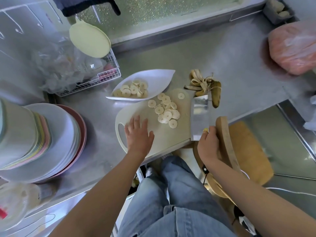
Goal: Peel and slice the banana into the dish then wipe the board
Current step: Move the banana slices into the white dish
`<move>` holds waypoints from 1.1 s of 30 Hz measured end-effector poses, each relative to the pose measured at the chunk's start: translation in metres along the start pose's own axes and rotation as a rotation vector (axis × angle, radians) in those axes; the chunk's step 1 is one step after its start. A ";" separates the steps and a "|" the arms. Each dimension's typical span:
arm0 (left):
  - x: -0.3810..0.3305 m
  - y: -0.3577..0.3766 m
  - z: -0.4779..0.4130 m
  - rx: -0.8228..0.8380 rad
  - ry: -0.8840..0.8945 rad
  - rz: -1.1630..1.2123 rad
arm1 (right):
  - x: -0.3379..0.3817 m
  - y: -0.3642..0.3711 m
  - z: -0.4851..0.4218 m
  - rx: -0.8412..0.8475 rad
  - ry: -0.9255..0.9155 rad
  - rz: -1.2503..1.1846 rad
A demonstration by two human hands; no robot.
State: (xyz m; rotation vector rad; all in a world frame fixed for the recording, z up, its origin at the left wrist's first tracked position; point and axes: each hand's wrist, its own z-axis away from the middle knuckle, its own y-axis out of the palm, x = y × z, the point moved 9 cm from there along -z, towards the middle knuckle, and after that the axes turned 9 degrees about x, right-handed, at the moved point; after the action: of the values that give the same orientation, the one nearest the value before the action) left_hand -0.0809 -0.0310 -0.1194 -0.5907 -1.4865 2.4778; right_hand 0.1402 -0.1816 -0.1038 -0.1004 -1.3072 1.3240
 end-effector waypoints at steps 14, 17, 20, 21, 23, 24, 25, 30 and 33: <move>0.007 0.001 0.001 0.015 -0.012 0.027 | 0.008 0.044 0.006 0.232 -0.084 -0.037; 0.009 -0.001 0.000 0.017 -0.032 0.028 | 0.019 0.054 0.000 0.277 -0.097 -0.033; 0.010 -0.001 -0.003 0.027 -0.055 0.016 | 0.021 0.058 -0.004 0.325 -0.112 -0.050; 0.010 -0.001 -0.003 0.031 -0.059 0.012 | 0.020 0.059 -0.005 0.347 -0.103 -0.069; 0.009 0.000 -0.003 0.037 -0.066 -0.011 | 0.016 0.060 -0.007 0.390 -0.067 -0.142; 0.008 0.000 -0.003 0.033 -0.070 -0.023 | 0.014 0.060 -0.009 0.409 -0.038 -0.191; 0.008 -0.001 -0.004 0.028 -0.074 -0.031 | 0.013 0.060 -0.011 0.432 -0.003 -0.245; 0.009 -0.006 -0.005 -0.005 -0.086 -0.004 | 0.017 0.054 -0.002 0.538 0.123 -0.478; 0.009 -0.011 -0.005 -0.035 -0.083 0.012 | 0.018 0.047 0.002 0.530 0.137 -0.507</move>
State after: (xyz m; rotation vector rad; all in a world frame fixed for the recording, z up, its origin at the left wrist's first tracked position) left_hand -0.0875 -0.0189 -0.1138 -0.5100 -1.5638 2.5193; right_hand 0.1040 -0.1533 -0.1240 0.4716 -0.7609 1.1520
